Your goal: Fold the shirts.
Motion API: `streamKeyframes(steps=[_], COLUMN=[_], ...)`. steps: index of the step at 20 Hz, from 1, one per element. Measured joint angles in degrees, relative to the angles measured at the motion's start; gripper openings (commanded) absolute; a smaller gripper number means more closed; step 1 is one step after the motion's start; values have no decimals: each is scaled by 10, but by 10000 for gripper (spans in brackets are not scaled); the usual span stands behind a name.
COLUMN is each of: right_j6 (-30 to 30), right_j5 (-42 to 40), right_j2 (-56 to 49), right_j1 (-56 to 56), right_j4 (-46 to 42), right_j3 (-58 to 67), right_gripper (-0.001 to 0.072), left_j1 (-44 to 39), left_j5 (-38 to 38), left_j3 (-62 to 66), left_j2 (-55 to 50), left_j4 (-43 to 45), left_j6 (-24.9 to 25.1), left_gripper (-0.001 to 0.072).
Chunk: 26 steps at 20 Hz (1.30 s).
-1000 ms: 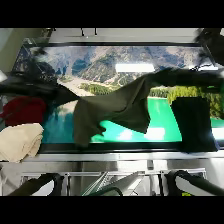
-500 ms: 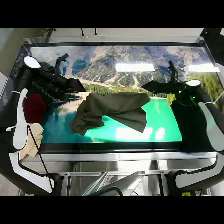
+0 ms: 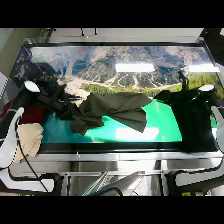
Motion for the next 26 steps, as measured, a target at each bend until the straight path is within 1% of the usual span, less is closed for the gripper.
streamKeyframes(steps=[3, 5, 9, 14, 16, 18, 19, 20, 21, 22, 23, 24, 25, 26], right_j6=[4, 4, -4, -13, -24, -32, -36, -36, -40, -45, -51, -54, -56, -59], right_j5=[-11, -18, -38, -84, -105, -132, -145, -156, -165, -169, -174, -178, -183, -186], right_j2=[-21, -36, -56, -75, -83, -92, -95, -98, -101, -103, -104, -105, -106, -107], right_j1=[-1, -1, 7, 34, 52, 70, 77, 84, 89, 93, 95, 97, 98, 99], right_j4=[3, 16, 30, 45, 66, 83, 90, 94, 97, 101, 105, 113, 118, 124], right_j3=[-17, -23, -26, -27, -27, -26, -26, -25, -26, -26, -26, -26, -26, -26], right_gripper=[521, 521, 521, 520, 520, 519, 494, 423, 418, 419, 395, 290, 213, 177], left_j1=[0, 0, 0, 0, -6, -19, -26, -33, -39, -43, -45, -47, -49, -50], left_j5=[61, 110, 189, 229, 242, 254, 261, 266, 269, 272, 275, 276, 279, 278], left_j3=[-106, -141, -144, -113, -105, -101, -100, -99, -98, -98, -98, -97, -97, -97], left_j2=[31, 40, 47, 49, 49, 45, 40, 35, 29, 23, 18, 16, 14, 16], left_j4=[-1, -2, -4, -1, -1, -1, -1, -1, -1, -1, -1, -1, -1, -1], left_j6=[8, 11, 15, 17, 17, 21, 22, 23, 23, 26, 28, 30, 32, 33], left_gripper=[692, 692, 692, 689, 527, 524, 517, 253, 67, 59, 58, 44, 17, 17])
